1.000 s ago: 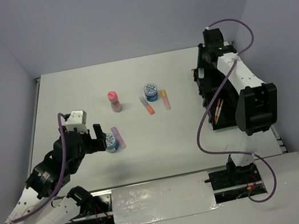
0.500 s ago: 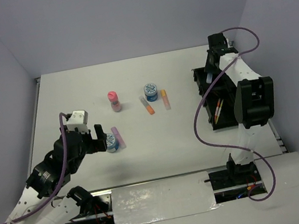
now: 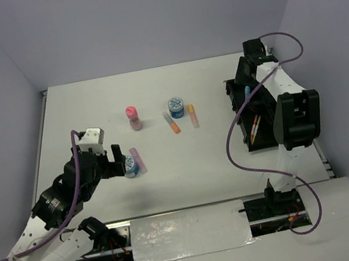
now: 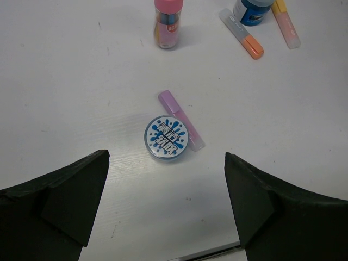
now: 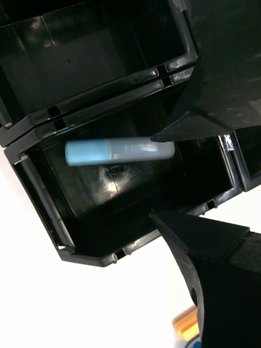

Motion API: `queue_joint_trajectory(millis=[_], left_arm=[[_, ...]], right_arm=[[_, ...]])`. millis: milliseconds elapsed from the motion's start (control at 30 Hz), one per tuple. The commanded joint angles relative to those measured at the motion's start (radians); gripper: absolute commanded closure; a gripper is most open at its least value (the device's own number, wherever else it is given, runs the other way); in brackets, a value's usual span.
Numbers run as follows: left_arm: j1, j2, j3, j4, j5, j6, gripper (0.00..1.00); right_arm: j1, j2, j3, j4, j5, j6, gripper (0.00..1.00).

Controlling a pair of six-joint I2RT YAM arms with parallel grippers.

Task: Sort the stationery into containers
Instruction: Place the stationery in the storage box, then pick up the stationery from the center of the board.

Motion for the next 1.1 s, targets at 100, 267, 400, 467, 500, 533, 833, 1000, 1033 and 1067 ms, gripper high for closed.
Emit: queue_joint_trajectory(millis=[100,267,400,467,500,533,833,1000,1033,1067], left_arm=[[0.002,0.005,0.006,0.039,0.001,0.017,0.01],[0.004,0.005,0.018,0.008,-0.071,-0.013,0.01],[0.005,-0.006,0.028,-0.021,-0.151,-0.048,0.01],[0.007,-0.015,0.023,-0.018,-0.157,-0.046,0.01],[0.007,-0.016,0.023,-0.016,-0.157,-0.046,0.01],[0.007,-0.016,0.025,-0.016,-0.157,-0.046,0.01],[0.007,-0.004,0.02,-0.009,-0.126,-0.034,0.01],[0.007,-0.004,0.02,-0.006,-0.117,-0.03,0.01],[0.007,-0.006,0.018,-0.004,-0.116,-0.029,0.01],[0.007,-0.007,0.018,-0.001,-0.114,-0.028,0.01]], right_arm=[[0.116,-0.178,-0.037,0.044,-0.009,-0.045,0.39],[0.34,-0.186,-0.006,-0.005,0.005,-0.105,0.37],[0.451,-0.137,-0.019,0.0,0.034,-0.094,0.34],[0.494,-0.087,-0.011,0.0,0.039,-0.085,0.33],[0.505,-0.067,-0.006,0.0,0.041,-0.079,0.33],[0.511,-0.047,0.0,0.0,0.042,-0.074,0.33],[0.526,0.179,0.052,-0.011,0.007,-0.068,0.36],[0.526,0.225,0.031,0.003,0.004,-0.069,0.38],[0.526,0.243,0.035,0.001,0.001,-0.074,0.42],[0.528,0.252,0.037,-0.008,-0.001,-0.074,0.47]])
